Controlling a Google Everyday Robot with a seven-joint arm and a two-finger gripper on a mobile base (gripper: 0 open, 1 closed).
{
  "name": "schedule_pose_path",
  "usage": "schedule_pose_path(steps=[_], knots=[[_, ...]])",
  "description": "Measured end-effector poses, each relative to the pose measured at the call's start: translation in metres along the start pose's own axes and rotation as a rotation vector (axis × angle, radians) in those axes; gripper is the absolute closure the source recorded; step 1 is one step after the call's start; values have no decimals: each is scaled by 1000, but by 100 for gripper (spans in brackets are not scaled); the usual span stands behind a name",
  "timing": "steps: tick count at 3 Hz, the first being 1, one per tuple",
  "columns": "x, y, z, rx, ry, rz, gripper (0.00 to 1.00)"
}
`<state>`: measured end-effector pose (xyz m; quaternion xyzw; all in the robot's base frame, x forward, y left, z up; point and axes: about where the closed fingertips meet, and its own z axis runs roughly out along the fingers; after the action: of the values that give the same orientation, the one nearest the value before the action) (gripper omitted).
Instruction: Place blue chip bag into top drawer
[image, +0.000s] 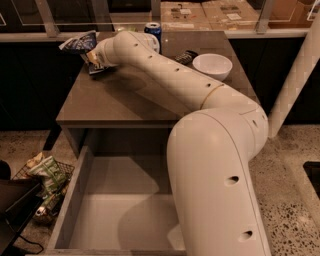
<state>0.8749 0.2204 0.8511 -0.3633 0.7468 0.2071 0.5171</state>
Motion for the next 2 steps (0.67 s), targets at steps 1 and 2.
schedule_pose_path(steps=[1, 2], knots=[[-1, -1, -3, 1, 7, -3, 100], [-8, 0, -11, -13, 7, -14, 100]])
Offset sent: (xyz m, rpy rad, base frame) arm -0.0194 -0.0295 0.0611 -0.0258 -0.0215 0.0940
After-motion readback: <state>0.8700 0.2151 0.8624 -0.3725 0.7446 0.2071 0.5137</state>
